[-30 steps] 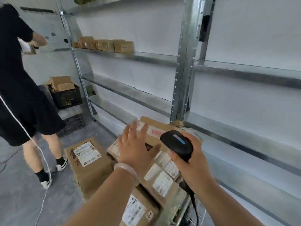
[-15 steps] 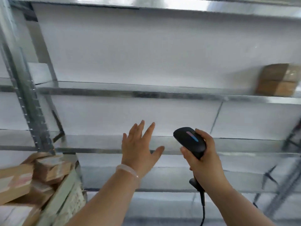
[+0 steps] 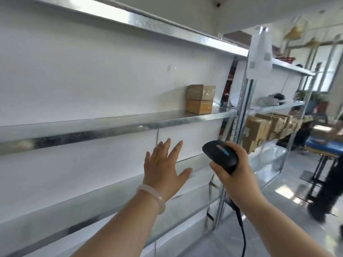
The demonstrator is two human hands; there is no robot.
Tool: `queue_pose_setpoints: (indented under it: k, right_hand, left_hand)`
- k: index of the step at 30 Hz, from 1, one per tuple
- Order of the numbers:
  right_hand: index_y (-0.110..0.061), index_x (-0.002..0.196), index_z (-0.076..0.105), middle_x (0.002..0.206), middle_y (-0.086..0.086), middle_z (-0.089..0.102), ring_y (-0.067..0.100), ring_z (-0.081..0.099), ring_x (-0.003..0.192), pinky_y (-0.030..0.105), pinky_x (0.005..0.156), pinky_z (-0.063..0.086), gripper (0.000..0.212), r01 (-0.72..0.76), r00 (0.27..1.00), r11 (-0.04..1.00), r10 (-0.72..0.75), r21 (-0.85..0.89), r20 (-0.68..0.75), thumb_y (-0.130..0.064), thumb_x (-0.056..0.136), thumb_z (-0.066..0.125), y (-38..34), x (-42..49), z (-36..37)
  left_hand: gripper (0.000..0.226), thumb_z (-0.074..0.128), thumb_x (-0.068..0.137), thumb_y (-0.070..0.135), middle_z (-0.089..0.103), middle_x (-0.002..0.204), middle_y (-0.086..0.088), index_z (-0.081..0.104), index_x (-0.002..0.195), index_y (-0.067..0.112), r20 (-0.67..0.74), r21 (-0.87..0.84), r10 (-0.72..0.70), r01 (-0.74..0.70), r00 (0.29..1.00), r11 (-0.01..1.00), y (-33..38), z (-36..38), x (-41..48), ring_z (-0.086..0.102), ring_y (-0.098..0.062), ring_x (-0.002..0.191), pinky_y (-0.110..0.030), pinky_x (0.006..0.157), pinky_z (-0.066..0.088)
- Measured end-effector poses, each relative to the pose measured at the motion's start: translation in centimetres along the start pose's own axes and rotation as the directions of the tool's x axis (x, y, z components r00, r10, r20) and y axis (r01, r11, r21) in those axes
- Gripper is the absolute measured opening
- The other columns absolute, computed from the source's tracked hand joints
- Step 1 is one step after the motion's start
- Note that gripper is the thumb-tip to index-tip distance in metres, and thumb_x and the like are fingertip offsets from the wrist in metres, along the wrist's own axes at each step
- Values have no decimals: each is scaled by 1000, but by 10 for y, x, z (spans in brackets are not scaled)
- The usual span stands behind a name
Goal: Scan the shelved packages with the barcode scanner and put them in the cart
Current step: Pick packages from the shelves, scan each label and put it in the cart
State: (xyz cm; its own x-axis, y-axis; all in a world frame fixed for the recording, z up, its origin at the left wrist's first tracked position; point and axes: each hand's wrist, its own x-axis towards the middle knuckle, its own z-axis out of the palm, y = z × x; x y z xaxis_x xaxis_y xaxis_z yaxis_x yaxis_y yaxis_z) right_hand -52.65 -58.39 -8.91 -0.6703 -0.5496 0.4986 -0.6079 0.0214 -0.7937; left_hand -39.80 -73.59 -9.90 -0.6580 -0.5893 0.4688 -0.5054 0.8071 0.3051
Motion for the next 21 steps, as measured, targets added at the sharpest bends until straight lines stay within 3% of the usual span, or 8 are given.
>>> queue_pose_setpoints:
  k: [3, 5, 9, 15, 21]
  right_hand:
    - [-44, 126, 38, 113, -16, 53, 1, 55, 92, 9, 65, 43, 56, -5, 997, 997, -1, -76, -80, -30, 84, 73, 6, 25, -14]
    - [-43, 127, 38, 109, -19, 53, 5, 56, 93, 12, 67, 44, 55, -17, 993, 991, 2, -132, -118, -31, 85, 72, 8, 42, -27]
    - [-48, 125, 35, 103, -22, 50, 14, 62, 85, 37, 73, 57, 56, -47, 983, 982, 13, -181, -183, -34, 85, 71, 10, 76, -51]
    - [-49, 118, 39, 102, -21, 53, 17, 62, 88, 38, 70, 56, 52, -6, 957, 984, -45, -175, -285, -30, 84, 73, 28, 135, -77]
    - [-48, 123, 38, 112, -13, 54, 16, 61, 93, 40, 74, 57, 55, 35, 969, 977, -85, -211, -232, -32, 83, 73, 74, 209, -92]
  left_hand:
    - [76, 39, 93, 67, -8, 165, 11, 0, 154, 44, 17, -22, 91, -90, 996, 996, 8, 9, 39, -9, -17, 152, -47, 124, 2]
    - [75, 40, 93, 66, -7, 165, 10, 0, 154, 45, 22, -37, 144, -143, 989, 989, 14, 16, 64, -8, -17, 152, -48, 124, 6]
    - [75, 40, 93, 64, -7, 165, 9, 0, 154, 44, 46, -81, 210, -206, 977, 975, 29, 31, 107, -9, -17, 152, -46, 124, 3]
    - [77, 42, 92, 65, -3, 165, 8, 2, 154, 43, 25, -81, 223, -221, 974, 972, 47, 47, 170, -6, -17, 152, -48, 123, 6]
    - [76, 46, 92, 64, 1, 165, 7, 7, 154, 45, -33, -78, 163, -165, 986, 983, 68, 70, 239, -1, -18, 152, -47, 122, 11]
